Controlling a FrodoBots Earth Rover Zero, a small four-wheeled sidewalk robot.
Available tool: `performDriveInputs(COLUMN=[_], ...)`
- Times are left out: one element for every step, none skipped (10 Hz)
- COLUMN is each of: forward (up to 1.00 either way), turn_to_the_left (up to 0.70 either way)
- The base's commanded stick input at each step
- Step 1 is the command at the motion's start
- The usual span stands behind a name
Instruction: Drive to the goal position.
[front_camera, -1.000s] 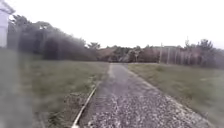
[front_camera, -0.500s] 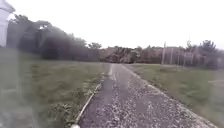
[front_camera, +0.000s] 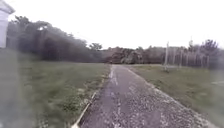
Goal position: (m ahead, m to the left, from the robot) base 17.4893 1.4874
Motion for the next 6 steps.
performDriveInputs(forward=[0.85,0.85,0.85,0.85,0.85,0.85], turn_to_the_left=[0.00,0.00,-0.25,-0.12,0.00,0.00])
